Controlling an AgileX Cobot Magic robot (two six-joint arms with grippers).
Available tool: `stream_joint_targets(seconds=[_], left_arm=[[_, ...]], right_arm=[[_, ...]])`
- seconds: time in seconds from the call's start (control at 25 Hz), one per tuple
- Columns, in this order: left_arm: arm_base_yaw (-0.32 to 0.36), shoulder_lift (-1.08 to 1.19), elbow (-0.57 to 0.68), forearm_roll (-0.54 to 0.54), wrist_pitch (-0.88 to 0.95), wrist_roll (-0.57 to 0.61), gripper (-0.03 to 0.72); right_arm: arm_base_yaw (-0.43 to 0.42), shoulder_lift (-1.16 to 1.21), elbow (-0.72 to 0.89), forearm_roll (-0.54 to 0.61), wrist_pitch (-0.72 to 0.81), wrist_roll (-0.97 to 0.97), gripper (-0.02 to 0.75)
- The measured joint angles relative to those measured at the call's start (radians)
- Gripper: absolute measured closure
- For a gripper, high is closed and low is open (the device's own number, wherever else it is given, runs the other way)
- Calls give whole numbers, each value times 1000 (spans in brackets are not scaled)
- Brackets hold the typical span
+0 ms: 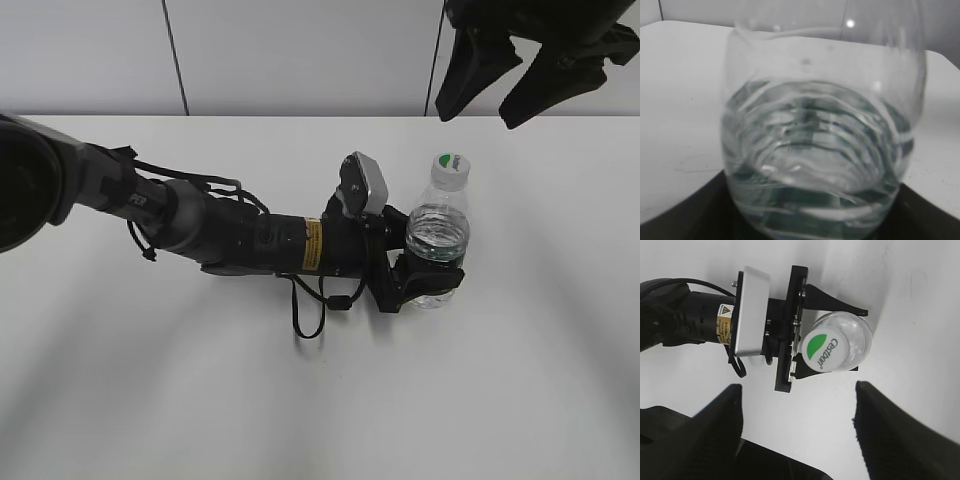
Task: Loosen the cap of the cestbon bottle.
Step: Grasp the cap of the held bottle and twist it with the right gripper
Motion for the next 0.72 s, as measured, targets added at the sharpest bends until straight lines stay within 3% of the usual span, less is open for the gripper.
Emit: stream_joint_targets(seconds=[0.72], left_arm=[[0, -1, 0, 2, 2, 0, 167]], right_arm=[[0, 102, -7, 26, 0, -22, 240]])
